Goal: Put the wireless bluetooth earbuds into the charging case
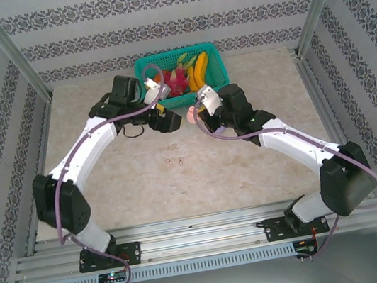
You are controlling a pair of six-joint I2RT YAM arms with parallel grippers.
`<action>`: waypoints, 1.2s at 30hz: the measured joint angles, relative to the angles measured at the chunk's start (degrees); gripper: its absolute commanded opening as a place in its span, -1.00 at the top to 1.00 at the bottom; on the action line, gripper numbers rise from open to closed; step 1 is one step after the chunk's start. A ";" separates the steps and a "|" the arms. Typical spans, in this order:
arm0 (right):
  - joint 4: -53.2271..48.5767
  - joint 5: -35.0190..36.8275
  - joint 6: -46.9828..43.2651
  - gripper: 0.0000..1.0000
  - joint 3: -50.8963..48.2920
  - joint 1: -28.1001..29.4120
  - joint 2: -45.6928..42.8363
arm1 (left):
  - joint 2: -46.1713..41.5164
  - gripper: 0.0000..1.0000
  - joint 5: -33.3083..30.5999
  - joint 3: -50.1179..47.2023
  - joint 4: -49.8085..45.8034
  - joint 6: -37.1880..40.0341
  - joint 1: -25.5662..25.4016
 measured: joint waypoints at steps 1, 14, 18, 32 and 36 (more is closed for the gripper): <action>0.11 -0.13 -0.07 1.00 0.00 0.00 0.37 | 1.57 -0.78 1.01 1.25 -0.74 0.72 0.00; 0.35 -4.33 0.48 1.00 1.31 -1.11 2.93 | 10.27 -0.45 9.66 6.82 -6.58 6.82 0.13; 0.35 -5.73 0.74 1.00 1.46 -1.14 2.86 | 11.43 -0.37 12.92 9.99 -8.79 8.50 0.70; 0.35 -7.76 1.90 1.00 1.46 -1.11 1.16 | 18.03 -0.24 17.84 16.96 -19.06 14.01 1.20; 0.35 -8.17 2.01 1.00 1.46 -1.09 1.09 | 18.18 -0.18 18.69 17.97 -20.39 14.53 1.20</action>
